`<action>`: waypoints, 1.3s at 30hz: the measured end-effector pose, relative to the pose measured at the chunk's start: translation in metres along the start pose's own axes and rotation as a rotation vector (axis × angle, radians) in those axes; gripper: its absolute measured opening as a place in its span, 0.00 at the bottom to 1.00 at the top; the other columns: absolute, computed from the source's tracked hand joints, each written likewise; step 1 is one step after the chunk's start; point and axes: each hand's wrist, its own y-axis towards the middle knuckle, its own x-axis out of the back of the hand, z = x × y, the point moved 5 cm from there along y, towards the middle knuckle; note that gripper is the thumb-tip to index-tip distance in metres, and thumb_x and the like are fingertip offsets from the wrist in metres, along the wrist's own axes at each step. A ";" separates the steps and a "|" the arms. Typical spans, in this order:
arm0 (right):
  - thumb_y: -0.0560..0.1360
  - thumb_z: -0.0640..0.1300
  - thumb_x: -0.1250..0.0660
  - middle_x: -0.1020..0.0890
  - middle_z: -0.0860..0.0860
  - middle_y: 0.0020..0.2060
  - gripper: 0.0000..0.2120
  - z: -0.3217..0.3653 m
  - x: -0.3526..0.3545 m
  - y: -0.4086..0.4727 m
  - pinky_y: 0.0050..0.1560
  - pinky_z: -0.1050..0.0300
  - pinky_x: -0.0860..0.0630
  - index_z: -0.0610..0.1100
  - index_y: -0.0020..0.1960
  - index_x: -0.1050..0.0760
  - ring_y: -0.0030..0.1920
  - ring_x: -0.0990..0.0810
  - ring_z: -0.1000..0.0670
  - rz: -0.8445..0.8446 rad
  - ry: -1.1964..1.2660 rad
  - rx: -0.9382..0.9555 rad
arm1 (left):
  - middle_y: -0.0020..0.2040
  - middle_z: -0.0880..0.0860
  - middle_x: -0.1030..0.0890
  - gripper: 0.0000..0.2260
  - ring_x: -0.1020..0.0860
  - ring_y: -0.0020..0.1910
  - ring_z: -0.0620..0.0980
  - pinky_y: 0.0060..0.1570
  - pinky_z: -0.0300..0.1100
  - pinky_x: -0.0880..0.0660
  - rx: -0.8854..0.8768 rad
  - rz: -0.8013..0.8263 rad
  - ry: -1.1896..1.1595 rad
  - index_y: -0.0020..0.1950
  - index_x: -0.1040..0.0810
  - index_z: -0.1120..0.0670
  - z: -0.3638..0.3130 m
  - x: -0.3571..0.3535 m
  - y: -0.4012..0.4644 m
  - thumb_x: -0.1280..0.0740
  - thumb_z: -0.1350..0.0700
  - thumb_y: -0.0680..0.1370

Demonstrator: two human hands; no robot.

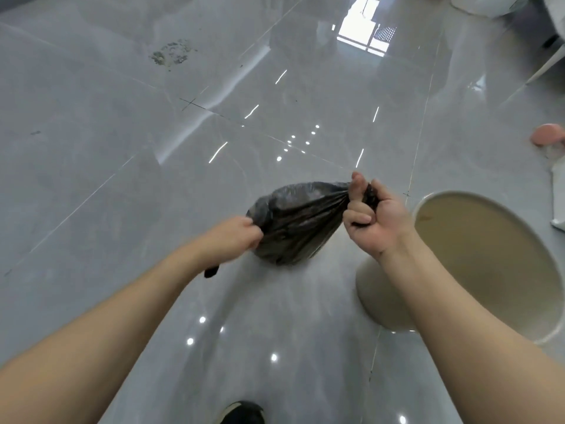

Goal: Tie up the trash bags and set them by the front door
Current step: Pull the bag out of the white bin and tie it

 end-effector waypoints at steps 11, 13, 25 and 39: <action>0.83 0.51 0.49 0.14 0.51 0.40 0.19 0.003 0.022 0.019 0.18 0.66 0.44 0.45 0.46 0.23 0.17 0.43 0.57 -0.121 0.161 0.359 | 0.36 0.49 0.31 0.12 0.30 0.38 0.55 0.35 0.45 0.37 -0.226 -0.089 0.747 0.45 0.35 0.51 -0.026 -0.012 -0.027 0.49 0.46 0.83; 0.83 0.51 0.49 0.14 0.50 0.43 0.18 0.007 0.023 0.020 0.19 0.66 0.43 0.45 0.47 0.24 0.18 0.43 0.56 -0.124 0.193 0.388 | 0.34 0.49 0.32 0.12 0.29 0.37 0.56 0.34 0.45 0.37 -0.271 -0.096 0.817 0.46 0.35 0.51 -0.030 -0.011 -0.030 0.50 0.46 0.83; 0.83 0.50 0.47 0.16 0.50 0.55 0.16 -0.063 0.012 0.020 0.29 0.68 0.30 0.48 0.63 0.25 0.35 0.22 0.52 0.046 -0.819 0.322 | 0.44 0.51 0.23 0.09 0.25 0.43 0.55 0.43 0.51 0.25 -0.374 0.111 0.878 0.51 0.31 0.52 -0.023 -0.023 -0.045 0.49 0.52 0.82; 0.74 0.54 0.41 0.22 0.60 0.63 0.13 -0.093 0.007 0.012 0.70 0.55 0.36 0.64 0.52 0.20 0.65 0.27 0.59 0.295 -1.480 0.013 | 0.39 0.50 0.24 0.09 0.27 0.36 0.53 0.34 0.46 0.31 -0.278 -0.083 0.883 0.44 0.36 0.50 0.002 -0.001 -0.043 0.49 0.49 0.82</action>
